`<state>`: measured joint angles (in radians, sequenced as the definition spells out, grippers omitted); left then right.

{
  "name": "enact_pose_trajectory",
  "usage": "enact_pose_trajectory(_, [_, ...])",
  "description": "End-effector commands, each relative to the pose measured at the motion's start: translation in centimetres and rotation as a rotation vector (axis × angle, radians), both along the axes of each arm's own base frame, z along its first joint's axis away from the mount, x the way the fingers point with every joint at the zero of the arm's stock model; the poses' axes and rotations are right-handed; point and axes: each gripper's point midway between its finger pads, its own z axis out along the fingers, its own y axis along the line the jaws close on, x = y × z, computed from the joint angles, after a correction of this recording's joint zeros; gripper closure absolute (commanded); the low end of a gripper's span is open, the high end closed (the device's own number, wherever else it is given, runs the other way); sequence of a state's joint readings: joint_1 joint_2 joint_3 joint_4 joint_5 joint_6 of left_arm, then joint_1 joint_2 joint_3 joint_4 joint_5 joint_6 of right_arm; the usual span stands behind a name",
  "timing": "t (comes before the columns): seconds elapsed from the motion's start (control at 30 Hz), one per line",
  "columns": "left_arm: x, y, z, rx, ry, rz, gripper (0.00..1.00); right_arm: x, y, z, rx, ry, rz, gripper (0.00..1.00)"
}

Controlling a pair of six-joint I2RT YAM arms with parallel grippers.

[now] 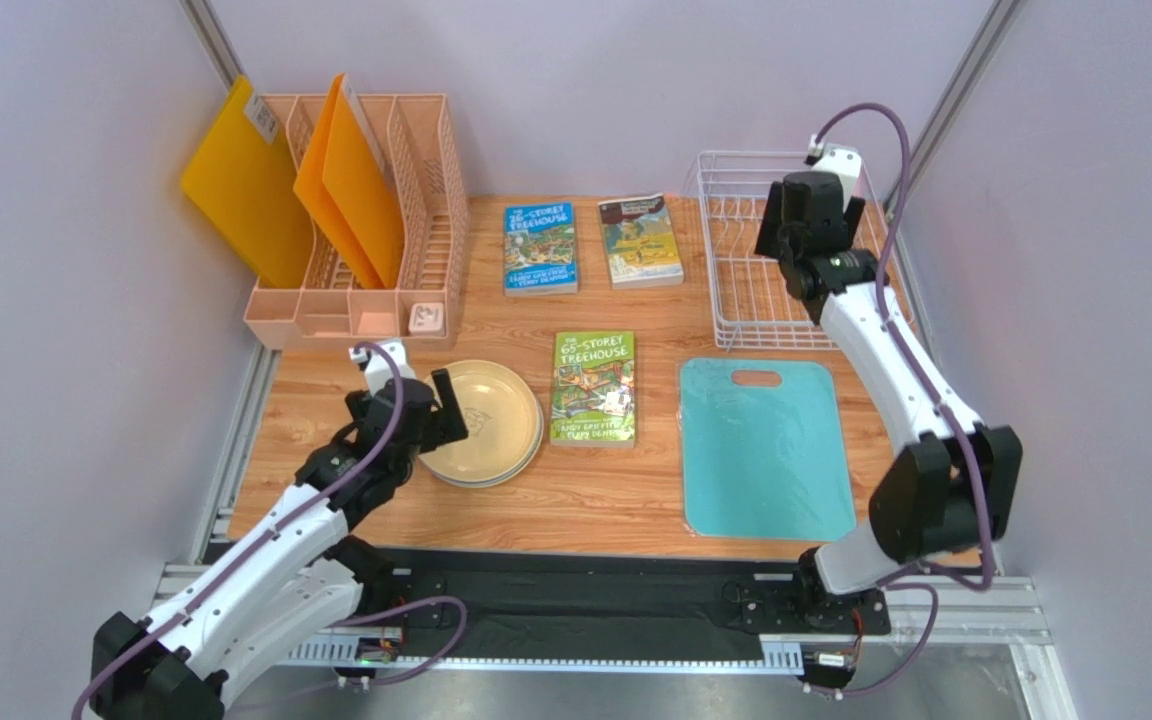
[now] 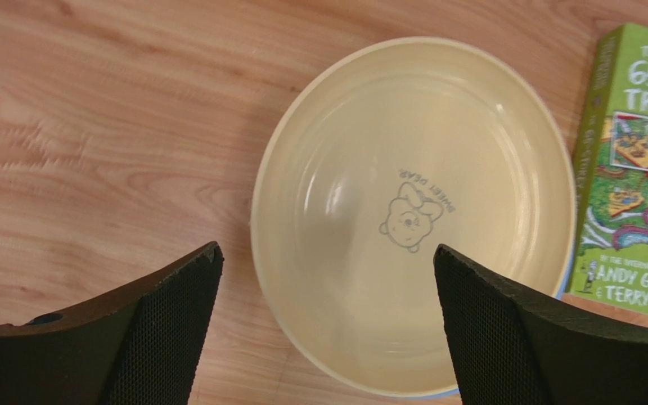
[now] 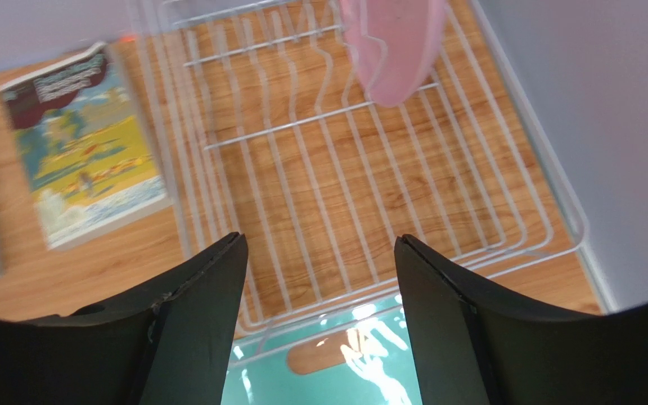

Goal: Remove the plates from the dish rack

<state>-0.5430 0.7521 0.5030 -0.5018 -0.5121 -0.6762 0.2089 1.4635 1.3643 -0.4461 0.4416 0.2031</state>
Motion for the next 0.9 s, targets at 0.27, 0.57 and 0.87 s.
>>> enact_pose_trajectory(0.27, [5.9,-9.4,9.3,-0.155,-0.245,-0.387,0.01,11.9,-12.4,0.3,-0.251,0.022,-0.308,0.3])
enact_pose_trajectory(0.57, [8.4,-12.0,7.1,-0.107,-0.157,-0.478,0.01,15.2,-16.8,-2.6,-0.282,0.081,-0.324,0.34])
enact_pose_trajectory(0.87, [9.9,-13.1,5.3,-0.095,-0.127,-0.486,0.01,16.4,-16.6,-5.5,-0.276,0.125,-0.272,0.36])
